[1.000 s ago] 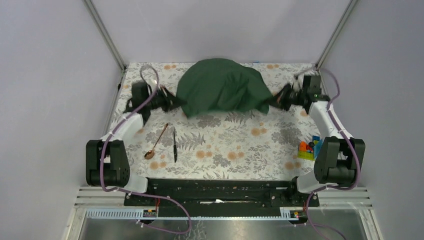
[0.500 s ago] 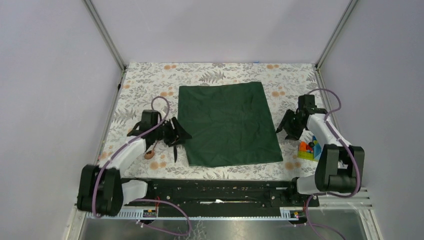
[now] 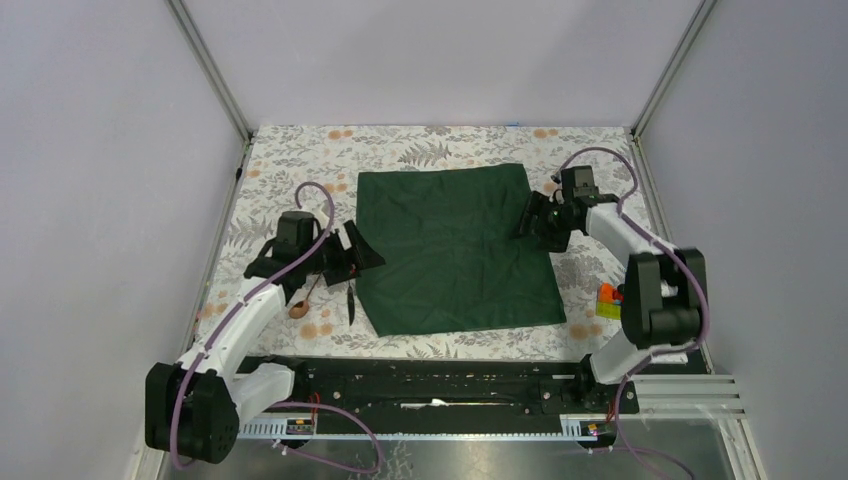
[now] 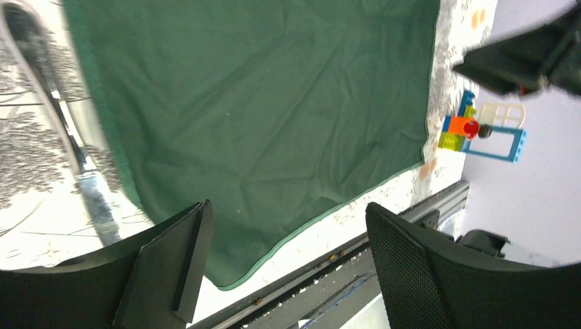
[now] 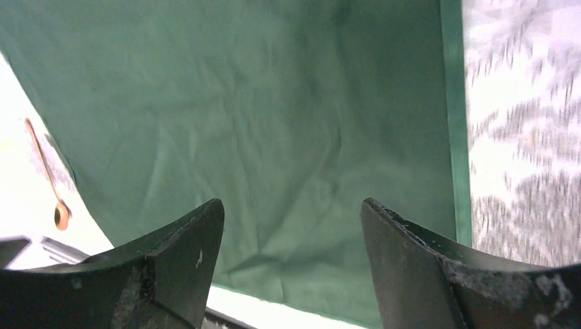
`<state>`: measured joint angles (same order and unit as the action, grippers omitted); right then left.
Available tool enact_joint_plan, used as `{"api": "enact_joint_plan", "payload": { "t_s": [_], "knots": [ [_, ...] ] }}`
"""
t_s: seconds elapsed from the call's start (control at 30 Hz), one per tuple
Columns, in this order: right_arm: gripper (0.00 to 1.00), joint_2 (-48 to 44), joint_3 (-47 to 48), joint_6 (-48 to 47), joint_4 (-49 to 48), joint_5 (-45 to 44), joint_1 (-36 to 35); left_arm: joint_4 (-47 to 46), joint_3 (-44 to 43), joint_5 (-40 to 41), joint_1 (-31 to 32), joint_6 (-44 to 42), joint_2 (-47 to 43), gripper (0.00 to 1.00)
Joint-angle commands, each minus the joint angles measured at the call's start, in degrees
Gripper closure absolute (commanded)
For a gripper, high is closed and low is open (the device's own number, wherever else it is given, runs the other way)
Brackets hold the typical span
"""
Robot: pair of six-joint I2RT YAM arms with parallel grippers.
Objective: Fold the napkin into a case and place the utensils inside
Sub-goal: Flatten out the crumpled napkin at the center of the board, then smooth out the napkin at the center of the board.
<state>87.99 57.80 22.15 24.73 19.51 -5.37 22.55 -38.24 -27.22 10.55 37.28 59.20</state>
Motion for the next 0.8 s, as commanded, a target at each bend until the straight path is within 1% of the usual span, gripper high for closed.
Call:
{"api": "enact_joint_plan", "payload": {
  "t_s": [0.0,0.03,0.07,0.1,0.17,0.23,0.3,0.4,0.5,0.57,0.6,0.63,0.67,0.77],
  "knots": [
    [0.20,12.2,12.2,0.9,-7.1,-1.4,0.1,-4.7,-3.4,-3.3,4.7,-1.1,-0.3,0.13],
    [0.20,14.3,15.7,0.7,-7.0,-2.9,0.1,-4.6,-4.0,-3.7,5.7,-1.5,-0.4,0.14],
    [0.21,19.0,19.7,0.4,-6.2,-4.0,0.1,-4.3,-4.5,-3.9,6.3,-1.8,-0.5,0.14],
    [0.22,22.6,23.2,-0.2,-5.5,-3.1,0.1,-3.6,-4.9,-3.8,6.9,-2.3,-0.7,0.14],
    [0.26,28.6,29.9,-0.3,-4.4,1.6,0.1,-1.4,-5.4,-3.0,7.3,-3.5,-1.0,0.14],
    [0.29,32.5,33.7,1.2,-5.9,3.9,0.1,0.2,-5.2,-2.3,7.4,-4.0,-1.5,0.14],
    [0.30,36.0,36.0,3.2,-8.7,3.9,0.1,0.4,-4.3,-2.6,7.6,-3.2,-2.5,0.14],
    [0.31,41.9,43.3,3.6,-7.4,4.1,0.1,0.5,-3.0,-1.7,8.6,-1.0,-4.3,0.13],
    [0.32,45.5,47.1,3.7,-5.1,1.1,0.2,1.6,-1.4,3.1,10.3,2.7,-6.5,0.13],
    [0.31,46.4,47.4,3.7,-4.6,-1.0,0.6,1.7,1.2,7.5,11.9,5.8,-7.6,0.11],
    [0.30,46.9,47.6,3.9,-4.4,-1.7,0.9,1.6,2.4,10.1,12.7,8.1,-7.9,0.07],
    [0.30,47.4,47.8,4.4,-3.7,-2.6,1.3,1.3,3.6,12.0,13.6,8.8,-7.9,0.06],
    [0.30,47.9,48.0,4.8,-3.3,-3.0,2.0,0.7,4.8,13.6,14.6,11.9,-7.6,0.02],
    [0.30,50.3,49.8,6.6,-2.0,-3.8,3.9,-1.0,7.1,17.3,17.5,15.6,-6.0,0.01]
  ]
}}
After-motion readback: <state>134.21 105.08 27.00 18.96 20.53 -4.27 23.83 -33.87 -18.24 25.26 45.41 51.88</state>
